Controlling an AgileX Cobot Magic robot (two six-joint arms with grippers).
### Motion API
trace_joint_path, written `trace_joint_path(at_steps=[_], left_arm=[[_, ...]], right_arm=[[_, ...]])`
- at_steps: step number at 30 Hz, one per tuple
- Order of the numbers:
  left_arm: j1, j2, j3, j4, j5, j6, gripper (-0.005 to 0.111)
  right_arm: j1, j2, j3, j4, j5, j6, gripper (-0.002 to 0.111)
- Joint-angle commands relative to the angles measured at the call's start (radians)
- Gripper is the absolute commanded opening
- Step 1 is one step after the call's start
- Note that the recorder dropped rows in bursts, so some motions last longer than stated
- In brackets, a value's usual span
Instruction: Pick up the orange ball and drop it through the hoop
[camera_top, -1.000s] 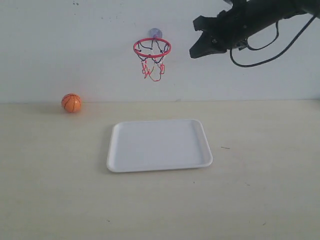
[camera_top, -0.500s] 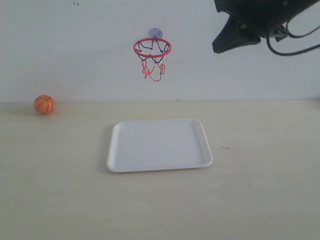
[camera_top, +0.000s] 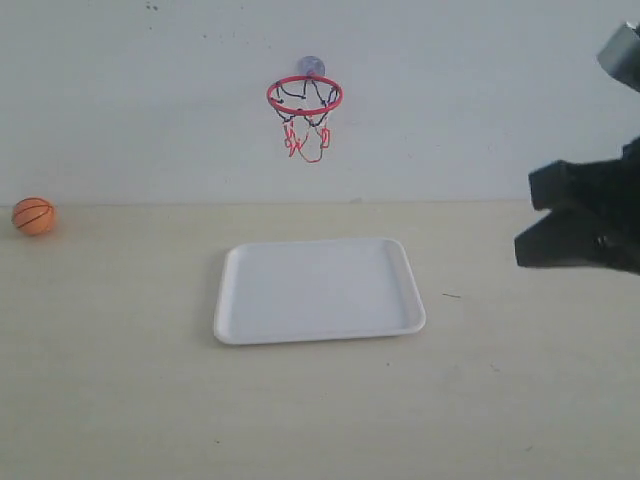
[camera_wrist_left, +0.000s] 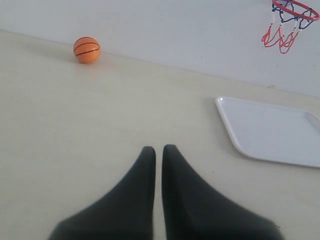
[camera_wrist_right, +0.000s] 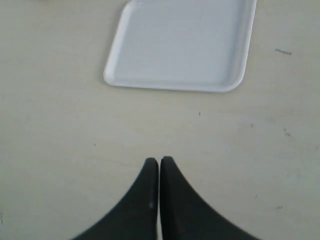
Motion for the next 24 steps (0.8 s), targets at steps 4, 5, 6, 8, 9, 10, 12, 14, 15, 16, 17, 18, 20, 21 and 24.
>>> trace_joint_path(at_steps=[4, 5, 6, 8, 9, 10, 12, 14, 15, 16, 17, 18, 20, 21, 24], left_arm=[[0.003, -0.003, 0.004, 0.001, -0.004, -0.006, 0.004], [0.003, -0.003, 0.004, 0.001, -0.004, -0.006, 0.004], [0.003, -0.003, 0.004, 0.001, -0.004, -0.006, 0.004], [0.003, -0.003, 0.004, 0.001, -0.004, -0.006, 0.004], [0.003, -0.003, 0.004, 0.001, -0.004, -0.006, 0.004], [0.003, -0.003, 0.004, 0.001, -0.004, -0.006, 0.004], [0.003, -0.003, 0.004, 0.001, -0.004, -0.006, 0.004], [0.003, -0.003, 0.004, 0.001, -0.004, -0.006, 0.004], [0.003, -0.003, 0.004, 0.001, -0.004, -0.006, 0.004], [0.003, -0.003, 0.004, 0.001, -0.004, -0.006, 0.004], [0.003, -0.003, 0.004, 0.001, -0.004, -0.006, 0.004], [0.003, -0.003, 0.004, 0.001, -0.004, -0.006, 0.004], [0.003, -0.003, 0.004, 0.001, -0.004, -0.006, 0.004], [0.003, -0.003, 0.004, 0.001, -0.004, -0.006, 0.004], [0.003, -0.003, 0.004, 0.001, -0.004, -0.006, 0.004]], right_arm=[[-0.006, -0.115, 0.123, 0.020, 0.061, 0.110, 0.000], [-0.006, -0.116, 0.123, 0.020, 0.072, 0.110, 0.000], [-0.006, -0.119, 0.123, 0.020, 0.077, 0.110, 0.000], [-0.006, -0.119, 0.123, 0.020, 0.073, 0.110, 0.000], [-0.006, -0.119, 0.123, 0.020, 0.068, 0.110, 0.000], [-0.006, -0.119, 0.123, 0.020, 0.061, 0.112, 0.000], [-0.006, -0.119, 0.123, 0.020, 0.054, 0.112, 0.000], [-0.006, -0.119, 0.123, 0.020, 0.052, 0.112, 0.000], [-0.003, -0.119, 0.123, 0.020, 0.052, 0.112, 0.000], [-0.003, -0.121, 0.123, 0.015, 0.052, 0.110, 0.000], [-0.003, -0.123, 0.121, 0.011, 0.049, 0.108, 0.000], [-0.006, -0.125, 0.121, 0.011, 0.045, 0.108, 0.000], [-0.006, -0.125, 0.121, 0.011, 0.041, 0.108, 0.000], [-0.006, -0.125, 0.121, 0.011, 0.039, 0.108, 0.000], [-0.006, -0.125, 0.121, 0.011, 0.029, 0.108, 0.000]])
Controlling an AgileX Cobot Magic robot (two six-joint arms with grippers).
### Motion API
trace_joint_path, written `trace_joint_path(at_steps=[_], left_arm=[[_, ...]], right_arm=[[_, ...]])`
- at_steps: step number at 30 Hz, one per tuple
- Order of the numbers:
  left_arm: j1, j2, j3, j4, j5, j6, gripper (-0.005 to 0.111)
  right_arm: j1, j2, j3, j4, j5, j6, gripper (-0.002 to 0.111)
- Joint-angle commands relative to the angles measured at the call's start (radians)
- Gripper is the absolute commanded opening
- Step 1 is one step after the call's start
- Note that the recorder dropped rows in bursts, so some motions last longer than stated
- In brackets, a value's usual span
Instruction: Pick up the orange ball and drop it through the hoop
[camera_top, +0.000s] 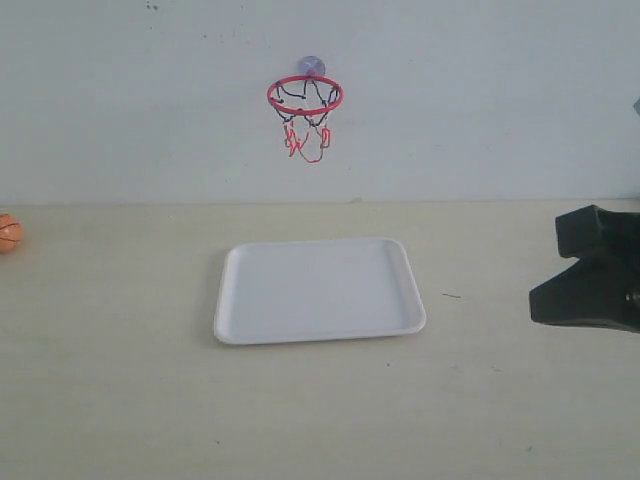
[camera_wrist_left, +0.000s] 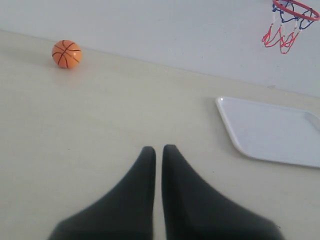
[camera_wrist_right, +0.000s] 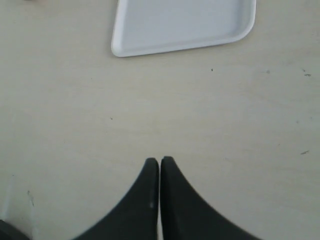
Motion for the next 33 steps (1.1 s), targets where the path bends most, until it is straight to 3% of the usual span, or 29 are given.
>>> trace_joint_path(at_steps=[1, 25, 33], left_arm=[[0.003, -0.003, 0.004, 0.001, -0.004, -0.006, 0.004], [0.003, -0.003, 0.004, 0.001, -0.004, -0.006, 0.004], [0.003, -0.003, 0.004, 0.001, -0.004, -0.006, 0.004]], right_arm=[[-0.004, -0.007, -0.001, -0.006, -0.022, -0.002, 0.000], [-0.004, -0.118, 0.004, -0.008, -0.162, -0.027, 0.000], [-0.004, -0.282, 0.176, -0.008, -0.368, -0.033, 0.000]])
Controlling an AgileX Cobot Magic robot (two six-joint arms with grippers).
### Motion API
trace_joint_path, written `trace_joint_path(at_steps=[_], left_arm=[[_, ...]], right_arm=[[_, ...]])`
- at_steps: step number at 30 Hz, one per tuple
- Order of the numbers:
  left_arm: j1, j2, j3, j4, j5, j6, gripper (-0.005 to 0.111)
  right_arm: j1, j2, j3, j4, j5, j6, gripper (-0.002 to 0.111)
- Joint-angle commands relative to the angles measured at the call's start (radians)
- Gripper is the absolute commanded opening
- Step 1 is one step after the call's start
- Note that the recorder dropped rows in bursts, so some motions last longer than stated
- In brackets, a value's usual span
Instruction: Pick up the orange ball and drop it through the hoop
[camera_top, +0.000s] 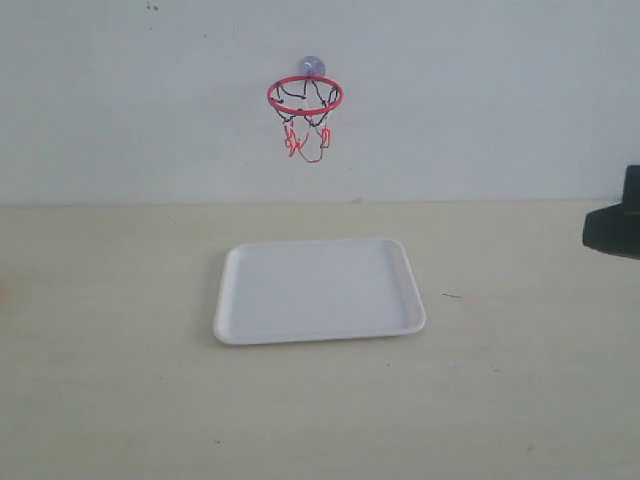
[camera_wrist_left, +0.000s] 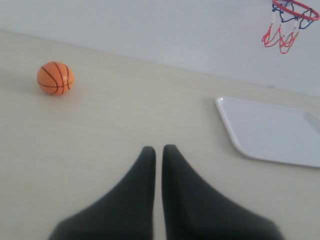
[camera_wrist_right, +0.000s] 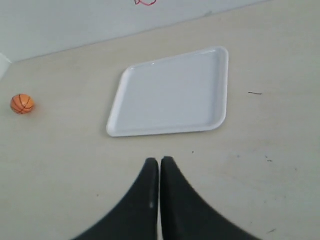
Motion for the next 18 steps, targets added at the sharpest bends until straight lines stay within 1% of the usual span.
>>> trace_joint_path(at_steps=[1, 6, 11, 16, 18], left_arm=[[0.003, -0.003, 0.004, 0.001, -0.004, -0.006, 0.004], [0.003, -0.003, 0.004, 0.001, -0.004, -0.006, 0.004], [0.003, -0.003, 0.004, 0.001, -0.004, -0.006, 0.004], [0.003, -0.003, 0.004, 0.001, -0.004, -0.006, 0.004], [0.003, -0.003, 0.004, 0.001, -0.004, -0.006, 0.004]], right_arm=[[-0.001, -0.104, 0.124, -0.006, -0.144, -0.009, 0.000], [-0.001, -0.243, 0.279, -0.006, -0.302, -0.015, 0.000], [-0.001, -0.436, 0.469, -0.006, -0.474, -0.021, 0.000], [-0.001, -0.600, 0.645, -0.009, -0.576, -0.030, 0.000], [-0.001, -0.657, 0.674, -0.009, -0.589, -0.030, 0.000]])
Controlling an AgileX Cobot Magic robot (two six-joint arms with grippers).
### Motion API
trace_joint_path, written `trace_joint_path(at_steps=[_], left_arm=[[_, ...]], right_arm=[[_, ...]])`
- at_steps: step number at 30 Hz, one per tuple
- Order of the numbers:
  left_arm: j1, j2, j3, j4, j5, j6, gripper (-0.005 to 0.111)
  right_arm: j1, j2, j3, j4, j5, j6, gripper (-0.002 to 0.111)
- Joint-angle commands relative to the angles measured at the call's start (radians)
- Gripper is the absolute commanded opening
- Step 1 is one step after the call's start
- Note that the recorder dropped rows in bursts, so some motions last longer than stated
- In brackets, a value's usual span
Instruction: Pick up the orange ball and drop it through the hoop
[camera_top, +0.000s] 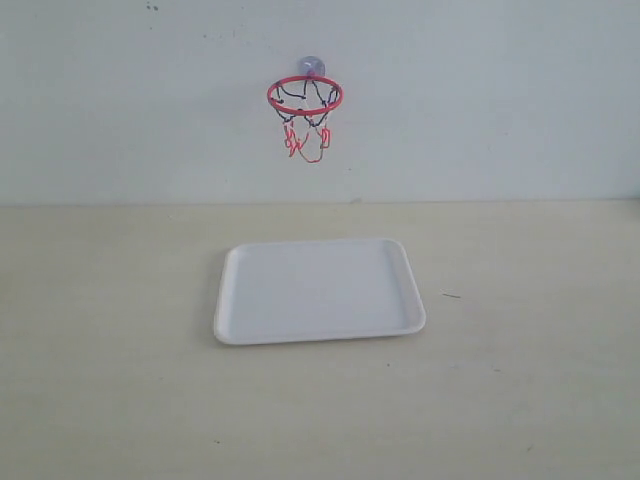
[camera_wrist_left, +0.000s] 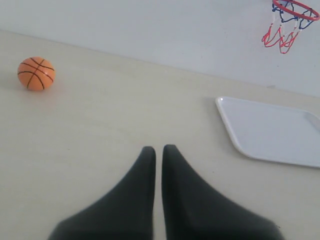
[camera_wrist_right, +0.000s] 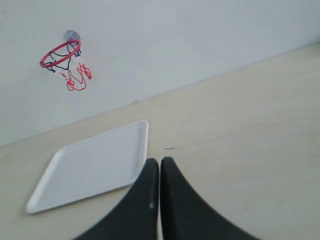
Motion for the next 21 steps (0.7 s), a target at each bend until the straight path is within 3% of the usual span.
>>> trace_joint_path(at_steps=[1, 10, 17, 21], left_arm=[[0.003, -0.003, 0.004, 0.001, -0.004, -0.006, 0.004], [0.003, -0.003, 0.004, 0.001, -0.004, -0.006, 0.004], [0.003, -0.003, 0.004, 0.001, -0.004, -0.006, 0.004], [0.003, -0.003, 0.004, 0.001, -0.004, -0.006, 0.004]], right_arm=[[-0.001, -0.127, 0.079, -0.012, -0.031, -0.031, 0.000], [-0.002, -0.214, 0.079, -0.049, 0.114, -0.164, 0.000], [-0.002, -0.214, 0.079, -0.049, 0.373, -0.159, 0.000], [-0.002, -0.221, 0.079, -0.239, 0.350, -0.061, 0.000]])
